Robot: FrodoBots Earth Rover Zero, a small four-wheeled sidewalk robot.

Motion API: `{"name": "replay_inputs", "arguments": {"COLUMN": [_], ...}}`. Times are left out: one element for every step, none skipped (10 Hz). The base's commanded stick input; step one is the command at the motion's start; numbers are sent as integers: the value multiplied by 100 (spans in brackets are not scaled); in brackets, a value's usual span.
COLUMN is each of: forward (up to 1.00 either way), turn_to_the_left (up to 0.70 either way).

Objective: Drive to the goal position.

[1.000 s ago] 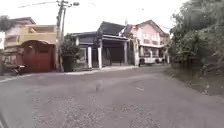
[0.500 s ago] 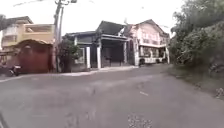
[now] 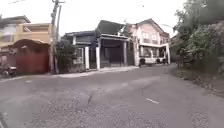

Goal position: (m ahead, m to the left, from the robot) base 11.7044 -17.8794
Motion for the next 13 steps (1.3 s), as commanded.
{"name": "replay_inputs", "arguments": {"forward": [70,70,70,70,70,70,70,70,70,70,70,70,70], "turn_to_the_left": [0,0,0,0,0,0,0,0,0,0,0,0,0]}}
